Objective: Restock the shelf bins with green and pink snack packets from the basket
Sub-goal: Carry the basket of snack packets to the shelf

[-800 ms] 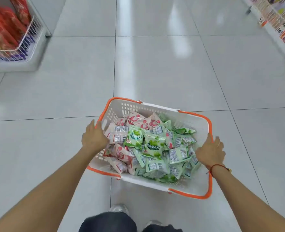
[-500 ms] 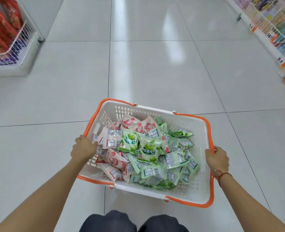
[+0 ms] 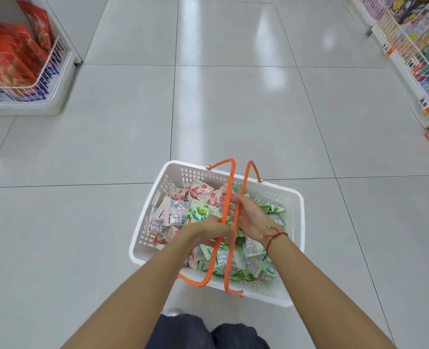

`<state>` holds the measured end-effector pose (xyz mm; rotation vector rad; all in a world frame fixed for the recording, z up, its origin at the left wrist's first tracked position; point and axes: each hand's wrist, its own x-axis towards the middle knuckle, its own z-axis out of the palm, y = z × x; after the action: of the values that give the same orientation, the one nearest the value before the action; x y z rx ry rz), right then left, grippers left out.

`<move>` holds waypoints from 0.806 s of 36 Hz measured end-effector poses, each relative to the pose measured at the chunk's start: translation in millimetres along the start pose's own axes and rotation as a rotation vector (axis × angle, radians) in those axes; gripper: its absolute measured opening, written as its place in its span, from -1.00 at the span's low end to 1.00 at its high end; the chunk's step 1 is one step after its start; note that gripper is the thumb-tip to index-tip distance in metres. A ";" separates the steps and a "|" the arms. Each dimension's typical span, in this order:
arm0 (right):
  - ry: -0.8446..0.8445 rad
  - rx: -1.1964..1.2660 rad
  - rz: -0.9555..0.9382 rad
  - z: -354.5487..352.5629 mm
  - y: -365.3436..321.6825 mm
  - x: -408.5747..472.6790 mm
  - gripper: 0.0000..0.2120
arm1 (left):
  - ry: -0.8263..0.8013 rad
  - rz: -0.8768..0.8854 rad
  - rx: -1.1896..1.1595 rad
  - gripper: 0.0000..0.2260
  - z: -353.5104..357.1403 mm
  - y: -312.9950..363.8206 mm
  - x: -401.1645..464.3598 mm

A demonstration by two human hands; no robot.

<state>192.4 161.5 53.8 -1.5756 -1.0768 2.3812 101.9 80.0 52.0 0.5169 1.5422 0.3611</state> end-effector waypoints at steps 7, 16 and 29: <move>-0.003 0.006 0.135 11.9 4.6 -19.8 -0.90 | -0.062 -0.070 -0.017 -0.85 2.7 -7.4 -31.0; -0.042 -0.102 0.160 49.0 -48.2 -138.1 -0.74 | -0.037 -0.025 -0.171 -0.66 13.6 16.0 -157.2; -0.261 -0.269 0.146 113.2 -86.7 -353.9 -0.87 | 0.172 0.040 -0.373 -0.67 84.0 34.2 -405.2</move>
<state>236.5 15.9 403.6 -1.4930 -1.4308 2.6943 184.7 -113.5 409.9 0.2281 1.5828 0.7231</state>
